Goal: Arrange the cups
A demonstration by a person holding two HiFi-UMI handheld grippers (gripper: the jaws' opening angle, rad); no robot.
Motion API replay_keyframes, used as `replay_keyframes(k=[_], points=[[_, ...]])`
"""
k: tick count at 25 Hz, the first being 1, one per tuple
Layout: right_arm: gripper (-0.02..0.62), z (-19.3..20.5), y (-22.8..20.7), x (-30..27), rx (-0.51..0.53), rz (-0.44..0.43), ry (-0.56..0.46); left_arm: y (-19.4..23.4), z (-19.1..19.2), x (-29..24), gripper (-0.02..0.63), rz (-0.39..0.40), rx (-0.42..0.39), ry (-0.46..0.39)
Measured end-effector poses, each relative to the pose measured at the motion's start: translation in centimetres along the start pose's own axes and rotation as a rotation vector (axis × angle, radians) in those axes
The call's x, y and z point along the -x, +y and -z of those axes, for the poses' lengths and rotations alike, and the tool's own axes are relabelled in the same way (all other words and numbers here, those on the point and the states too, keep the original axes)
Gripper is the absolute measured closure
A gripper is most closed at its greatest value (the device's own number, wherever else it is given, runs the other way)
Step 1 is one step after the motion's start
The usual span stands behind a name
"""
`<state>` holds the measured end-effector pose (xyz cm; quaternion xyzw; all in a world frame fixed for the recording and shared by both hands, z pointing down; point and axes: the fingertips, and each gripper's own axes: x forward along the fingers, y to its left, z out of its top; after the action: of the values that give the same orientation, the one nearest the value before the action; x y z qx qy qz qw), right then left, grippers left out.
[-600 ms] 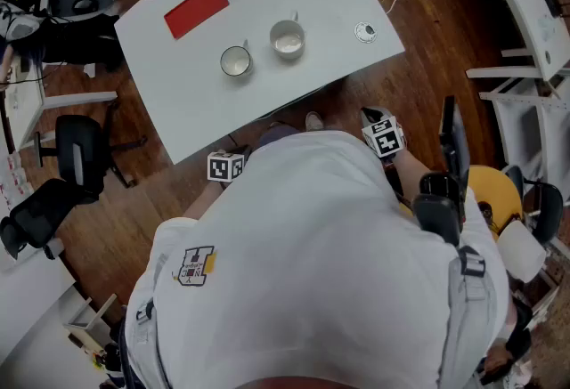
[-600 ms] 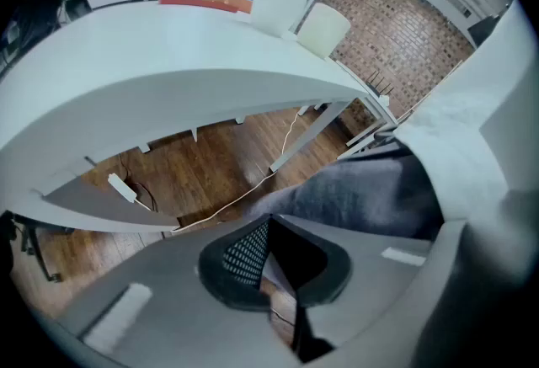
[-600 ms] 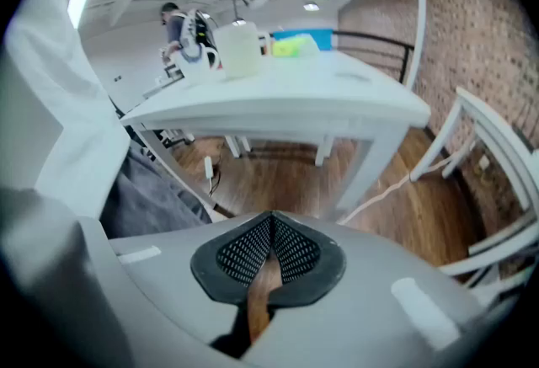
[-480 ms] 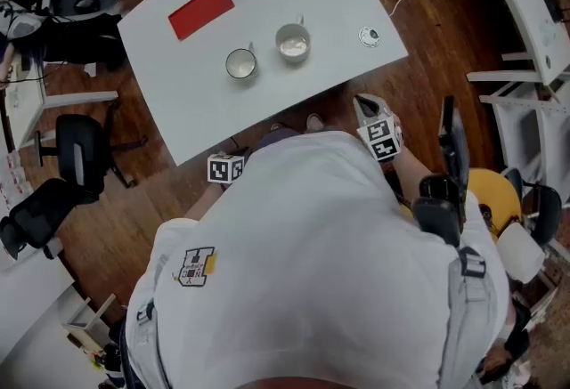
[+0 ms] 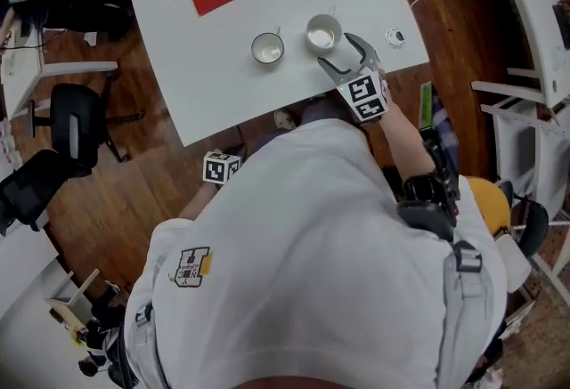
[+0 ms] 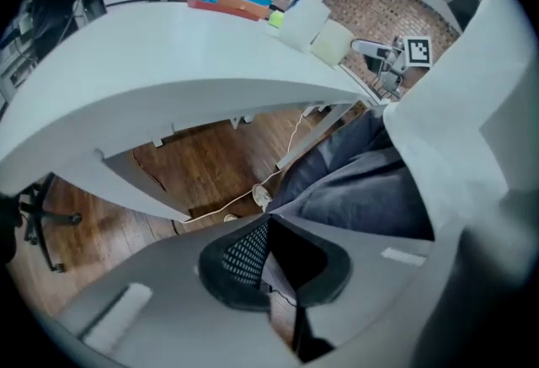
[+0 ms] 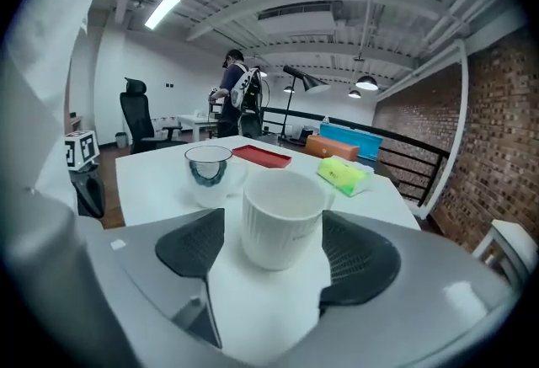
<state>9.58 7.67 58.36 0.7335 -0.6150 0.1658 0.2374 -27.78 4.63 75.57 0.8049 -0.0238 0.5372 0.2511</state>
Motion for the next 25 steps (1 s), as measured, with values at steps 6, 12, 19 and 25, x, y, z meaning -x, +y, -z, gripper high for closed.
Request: replay_keyframes(k=[6,12,19,25], points=[[0.157,-0.5,-0.5,-2.6,-0.010,-0.046,0.019,-1.4,-5.7,6.9,0.606,-0.068,0.005,-0.304],[0.121,-1.6,-0.3,-3.1,0.062,-0.112,-0.008,-3.1,-21.1,11.4,0.514,-0.196,-0.243,-0.643],[0.095,-3.4,-0.5,-2.2,0.209,-0.149,-0.038,-8.1,-32.5,6.9,0.207,-0.173,-0.728,-0.577],[0.087,-3.3,-1.0,-2.3,0.197,-0.168,-0.029,-9.4,-34.8,2.5,0.129,-0.157,-0.876,-0.480]])
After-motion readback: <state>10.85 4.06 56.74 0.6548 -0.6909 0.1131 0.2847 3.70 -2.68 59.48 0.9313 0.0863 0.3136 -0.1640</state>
